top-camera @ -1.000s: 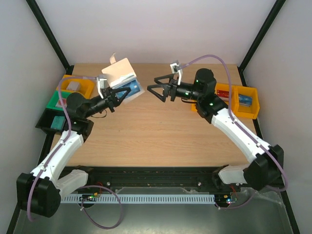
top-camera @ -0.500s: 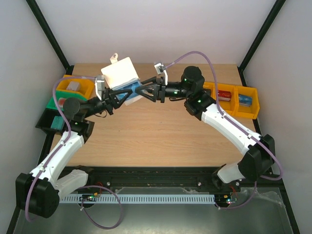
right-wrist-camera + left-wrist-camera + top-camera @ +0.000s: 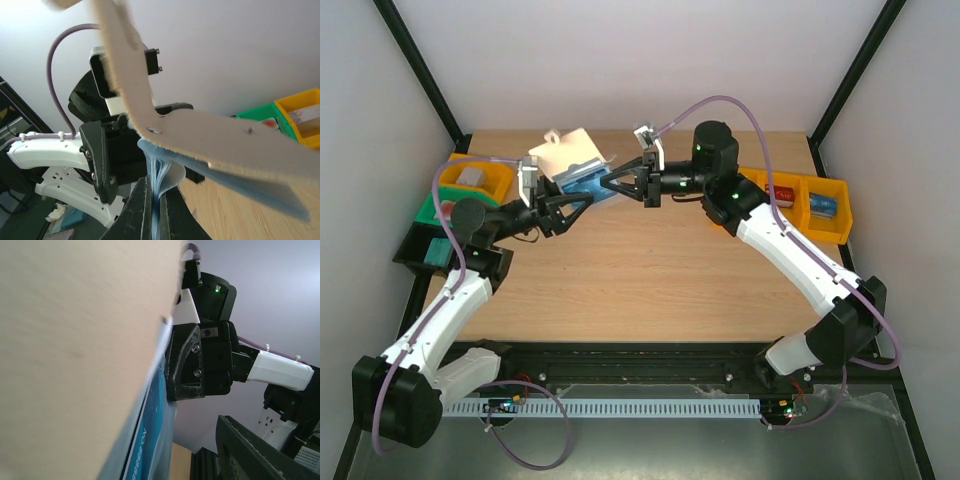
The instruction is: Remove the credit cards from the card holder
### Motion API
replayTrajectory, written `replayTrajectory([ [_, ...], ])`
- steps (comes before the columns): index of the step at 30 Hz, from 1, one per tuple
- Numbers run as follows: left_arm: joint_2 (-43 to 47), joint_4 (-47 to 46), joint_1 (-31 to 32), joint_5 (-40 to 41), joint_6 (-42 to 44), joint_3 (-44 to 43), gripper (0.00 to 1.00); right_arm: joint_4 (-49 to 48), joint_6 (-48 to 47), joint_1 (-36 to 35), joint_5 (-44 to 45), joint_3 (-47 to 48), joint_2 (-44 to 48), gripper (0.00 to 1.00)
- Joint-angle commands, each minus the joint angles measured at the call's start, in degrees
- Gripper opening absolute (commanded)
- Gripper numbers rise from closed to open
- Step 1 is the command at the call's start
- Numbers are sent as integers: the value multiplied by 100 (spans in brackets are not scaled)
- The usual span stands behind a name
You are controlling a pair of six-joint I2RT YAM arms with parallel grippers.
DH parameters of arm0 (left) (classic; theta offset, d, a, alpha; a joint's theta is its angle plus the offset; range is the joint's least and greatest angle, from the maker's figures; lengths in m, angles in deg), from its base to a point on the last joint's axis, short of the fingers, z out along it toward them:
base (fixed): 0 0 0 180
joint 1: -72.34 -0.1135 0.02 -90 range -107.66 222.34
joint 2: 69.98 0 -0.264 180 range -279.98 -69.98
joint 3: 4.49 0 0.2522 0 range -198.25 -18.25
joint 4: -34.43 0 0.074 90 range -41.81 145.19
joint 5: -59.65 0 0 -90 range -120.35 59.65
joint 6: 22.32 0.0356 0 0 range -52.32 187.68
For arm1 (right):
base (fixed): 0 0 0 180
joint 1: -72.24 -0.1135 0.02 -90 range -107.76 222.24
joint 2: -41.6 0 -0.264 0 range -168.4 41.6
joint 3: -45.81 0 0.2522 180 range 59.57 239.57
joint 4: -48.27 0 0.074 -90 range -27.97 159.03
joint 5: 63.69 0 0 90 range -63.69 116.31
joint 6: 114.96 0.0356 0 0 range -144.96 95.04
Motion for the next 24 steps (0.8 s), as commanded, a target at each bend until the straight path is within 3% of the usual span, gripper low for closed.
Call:
replayTrajectory([
  [1,166,-30,-221,5,215,-84,62,5,104,95,-375,-194,255,2],
  [3,184,-52,-235,0,233,-50,64,-1173,886,140,-247,-480,406,2],
  [6,206,-27,-191,49,275,55,69,-3115,2077,163,658,-996,564,2],
  [9,227,-356,-178,645,-85,139,73,-4401,2875,120,1534,-1281,510,2],
  [17,-189,-833,-81,1463,-1152,-841,77,-5522,3258,-240,2425,-1292,366,2],
  [24,-387,-1061,326,1381,-1135,-1150,61,-5594,3296,-365,2404,-1223,184,2],
])
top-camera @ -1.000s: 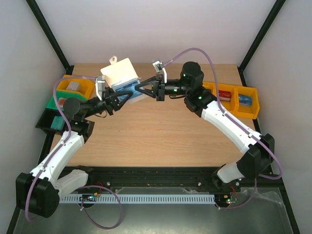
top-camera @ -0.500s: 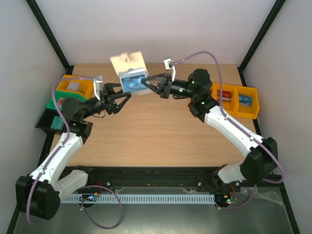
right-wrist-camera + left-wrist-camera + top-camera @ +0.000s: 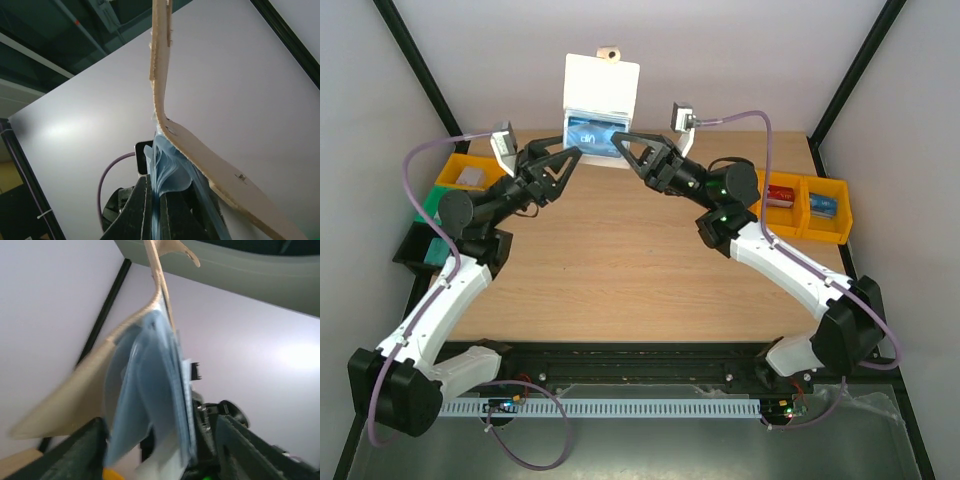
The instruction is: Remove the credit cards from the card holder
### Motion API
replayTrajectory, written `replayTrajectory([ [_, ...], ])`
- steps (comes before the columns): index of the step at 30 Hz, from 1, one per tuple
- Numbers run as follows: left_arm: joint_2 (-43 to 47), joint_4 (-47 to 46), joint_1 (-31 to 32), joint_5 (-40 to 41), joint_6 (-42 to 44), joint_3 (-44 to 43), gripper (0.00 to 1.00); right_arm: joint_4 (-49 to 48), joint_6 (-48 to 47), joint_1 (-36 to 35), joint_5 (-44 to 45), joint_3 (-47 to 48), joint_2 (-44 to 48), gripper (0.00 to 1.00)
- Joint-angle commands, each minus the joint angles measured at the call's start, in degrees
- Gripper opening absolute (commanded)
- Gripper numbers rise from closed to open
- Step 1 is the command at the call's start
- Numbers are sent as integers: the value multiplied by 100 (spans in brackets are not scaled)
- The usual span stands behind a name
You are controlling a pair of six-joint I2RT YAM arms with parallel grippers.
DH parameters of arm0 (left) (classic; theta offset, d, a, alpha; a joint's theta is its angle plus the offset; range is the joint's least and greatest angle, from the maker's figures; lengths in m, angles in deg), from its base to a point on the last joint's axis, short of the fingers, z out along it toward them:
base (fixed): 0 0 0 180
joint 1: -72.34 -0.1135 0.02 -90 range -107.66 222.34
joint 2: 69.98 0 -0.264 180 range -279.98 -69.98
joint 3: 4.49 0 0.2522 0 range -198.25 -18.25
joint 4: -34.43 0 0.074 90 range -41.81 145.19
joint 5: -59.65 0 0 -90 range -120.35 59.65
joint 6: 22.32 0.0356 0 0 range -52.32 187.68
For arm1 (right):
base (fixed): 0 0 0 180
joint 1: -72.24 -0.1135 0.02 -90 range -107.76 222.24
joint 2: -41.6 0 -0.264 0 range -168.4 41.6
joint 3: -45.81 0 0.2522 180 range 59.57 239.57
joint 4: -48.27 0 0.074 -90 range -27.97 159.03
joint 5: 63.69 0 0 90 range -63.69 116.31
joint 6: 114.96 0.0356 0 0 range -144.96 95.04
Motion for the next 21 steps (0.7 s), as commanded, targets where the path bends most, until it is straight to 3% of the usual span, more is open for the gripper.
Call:
replayTrajectory([
  [1,-88,-437,274,-51,-8,-185,56,-592,110,-53,183,130,-98,2],
  [4,-107,-333,304,53,1,-218,31,-605,118,-61,120,207,-158,2],
  [6,-99,-336,304,155,-32,-297,19,-557,107,-64,70,217,-174,2],
  [11,-113,-295,268,158,-38,-352,20,-178,-235,-69,0,161,-61,2],
  [17,-160,-305,272,100,4,-401,3,-122,-230,-68,-157,239,-130,2],
  [21,-121,-192,261,74,85,-381,2,-29,-365,-63,-148,201,-53,2],
])
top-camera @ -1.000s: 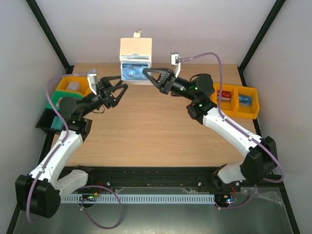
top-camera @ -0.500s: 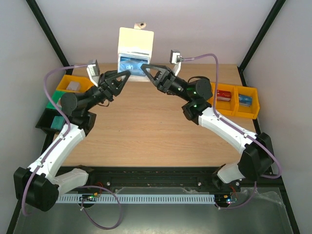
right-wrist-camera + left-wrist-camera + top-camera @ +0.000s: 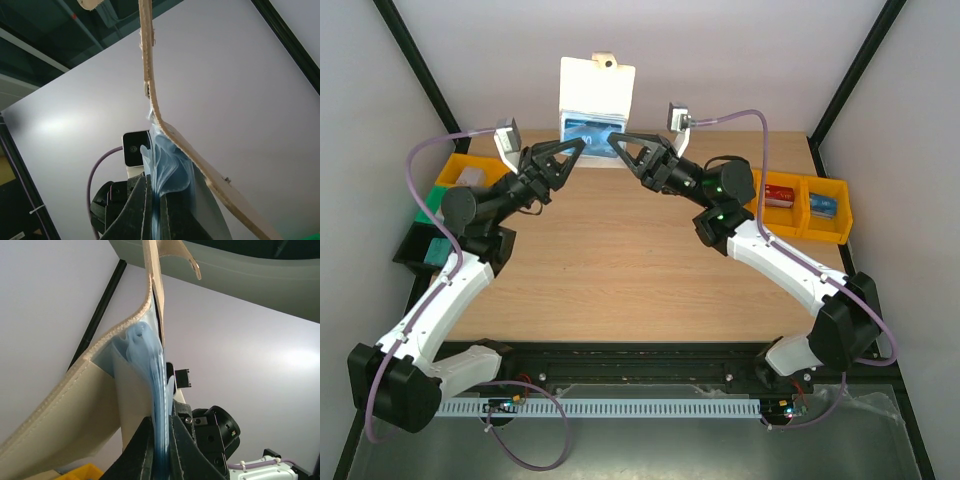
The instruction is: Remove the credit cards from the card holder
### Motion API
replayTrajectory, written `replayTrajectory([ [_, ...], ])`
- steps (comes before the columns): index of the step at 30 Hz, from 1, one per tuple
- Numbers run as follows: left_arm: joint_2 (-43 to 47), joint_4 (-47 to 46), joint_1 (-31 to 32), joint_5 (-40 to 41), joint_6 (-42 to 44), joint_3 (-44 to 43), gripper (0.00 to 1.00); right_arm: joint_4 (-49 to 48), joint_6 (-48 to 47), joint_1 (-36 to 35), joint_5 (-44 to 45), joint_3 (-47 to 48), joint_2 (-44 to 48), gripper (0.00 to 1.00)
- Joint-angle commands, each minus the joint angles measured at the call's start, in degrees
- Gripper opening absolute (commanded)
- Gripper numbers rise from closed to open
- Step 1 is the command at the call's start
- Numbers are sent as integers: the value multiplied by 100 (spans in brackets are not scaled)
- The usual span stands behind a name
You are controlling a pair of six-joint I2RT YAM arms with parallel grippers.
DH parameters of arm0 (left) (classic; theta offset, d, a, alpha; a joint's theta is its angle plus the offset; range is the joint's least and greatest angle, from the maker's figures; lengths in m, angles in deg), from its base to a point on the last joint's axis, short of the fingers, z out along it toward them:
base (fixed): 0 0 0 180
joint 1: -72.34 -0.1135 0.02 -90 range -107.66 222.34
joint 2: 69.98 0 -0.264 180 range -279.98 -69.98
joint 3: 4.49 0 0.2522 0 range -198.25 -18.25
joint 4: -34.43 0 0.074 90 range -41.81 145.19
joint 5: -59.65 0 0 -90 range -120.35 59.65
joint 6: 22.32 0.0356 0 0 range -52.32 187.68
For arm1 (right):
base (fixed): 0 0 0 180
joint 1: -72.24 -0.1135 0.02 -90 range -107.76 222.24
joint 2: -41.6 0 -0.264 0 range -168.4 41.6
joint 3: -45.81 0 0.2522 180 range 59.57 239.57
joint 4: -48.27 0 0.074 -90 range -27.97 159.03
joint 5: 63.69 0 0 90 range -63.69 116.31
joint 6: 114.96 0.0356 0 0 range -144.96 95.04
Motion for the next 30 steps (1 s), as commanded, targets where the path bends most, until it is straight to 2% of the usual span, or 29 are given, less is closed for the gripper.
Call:
replayTrajectory([
  [1,49,-73,-35,-21,188,-135,2,154,-312,-15,-114,141,165,4],
  [2,83,70,-66,13,268,-124,2,357,-417,7,-103,144,218,13],
  [3,110,262,-109,63,341,-89,2,606,-540,42,-102,152,272,31],
  [5,186,754,-272,219,543,-54,2,1255,-845,209,-91,171,464,57],
  [8,322,2207,-532,713,1244,-132,2,2376,-1367,643,68,167,900,64],
  [12,341,4334,-618,1463,2581,-408,2,4984,-2927,917,159,751,1181,64],
  [15,181,5282,-586,1468,3384,-594,3,6776,-3915,860,-376,1604,749,52],
  [17,43,5771,-488,1344,3815,-764,2,7492,-4431,659,-871,2228,347,44],
  [19,2,6014,-326,983,4261,-901,2,7693,-4694,409,-1310,2748,89,39],
  [23,-7,6207,-198,-386,4877,-1195,2,7413,-4562,203,-1957,3128,-283,31],
  [30,59,6316,-199,-1410,4965,-1283,2,7834,-5005,198,-1979,3188,-476,29],
])
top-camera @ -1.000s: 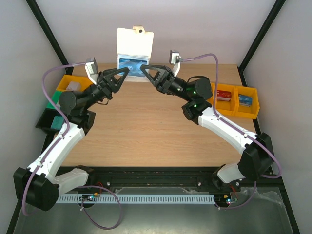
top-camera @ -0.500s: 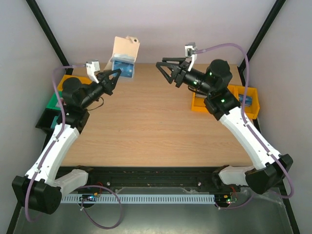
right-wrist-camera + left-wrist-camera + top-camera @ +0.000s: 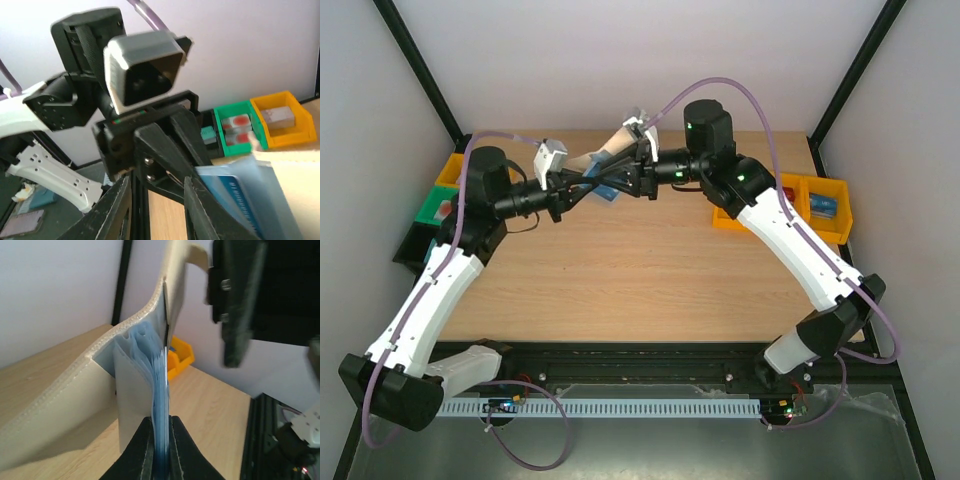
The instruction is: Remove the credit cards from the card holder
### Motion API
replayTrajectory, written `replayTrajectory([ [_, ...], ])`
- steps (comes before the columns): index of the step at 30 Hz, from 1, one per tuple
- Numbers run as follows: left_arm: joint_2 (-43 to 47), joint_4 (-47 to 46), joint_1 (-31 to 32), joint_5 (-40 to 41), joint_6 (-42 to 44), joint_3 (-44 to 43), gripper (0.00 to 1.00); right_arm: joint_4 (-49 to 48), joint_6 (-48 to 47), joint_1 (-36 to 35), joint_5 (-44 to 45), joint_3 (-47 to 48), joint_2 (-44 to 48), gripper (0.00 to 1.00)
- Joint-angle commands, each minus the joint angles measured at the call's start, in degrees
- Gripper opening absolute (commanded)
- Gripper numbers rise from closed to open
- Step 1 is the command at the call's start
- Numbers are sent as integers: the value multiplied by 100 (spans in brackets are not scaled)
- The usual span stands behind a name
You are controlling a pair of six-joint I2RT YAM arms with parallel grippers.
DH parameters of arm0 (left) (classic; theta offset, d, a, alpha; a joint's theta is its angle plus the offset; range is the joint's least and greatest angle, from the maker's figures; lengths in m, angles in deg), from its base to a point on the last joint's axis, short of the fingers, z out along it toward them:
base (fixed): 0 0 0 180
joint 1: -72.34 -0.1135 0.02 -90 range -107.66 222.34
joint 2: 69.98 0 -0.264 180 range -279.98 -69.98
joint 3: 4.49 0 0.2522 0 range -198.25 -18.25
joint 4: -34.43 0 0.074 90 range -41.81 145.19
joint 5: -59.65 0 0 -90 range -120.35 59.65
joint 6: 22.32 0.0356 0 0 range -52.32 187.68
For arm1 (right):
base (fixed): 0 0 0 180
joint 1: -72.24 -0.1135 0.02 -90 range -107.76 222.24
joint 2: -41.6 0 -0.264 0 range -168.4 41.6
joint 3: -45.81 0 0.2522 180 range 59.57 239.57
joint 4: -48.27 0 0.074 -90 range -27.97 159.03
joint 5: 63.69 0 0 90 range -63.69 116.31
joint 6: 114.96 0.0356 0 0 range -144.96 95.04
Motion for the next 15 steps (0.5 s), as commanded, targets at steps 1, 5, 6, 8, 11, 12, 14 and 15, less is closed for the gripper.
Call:
replayTrajectory([
  [1,120,95,-9,-1089,304,-120,2,571,-525,10,-164,250,-11,29],
  [5,192,-77,-14,-1647,348,-38,2,1029,-823,46,174,299,60,31],
  [6,219,-135,-19,-1697,349,-3,2,1059,-836,59,205,278,84,31],
  [8,266,-258,-37,-1803,350,60,2,1095,-833,71,238,221,129,31],
  [11,367,-425,-78,-1888,359,165,2,1275,-907,99,319,166,161,31],
  [12,395,-431,-93,-1908,411,196,2,1334,-947,117,334,158,177,31],
  [14,439,-436,-117,-1939,485,252,2,1389,-958,149,381,124,220,32],
  [15,456,-451,-113,-1941,489,275,2,1393,-955,150,405,102,234,32],
])
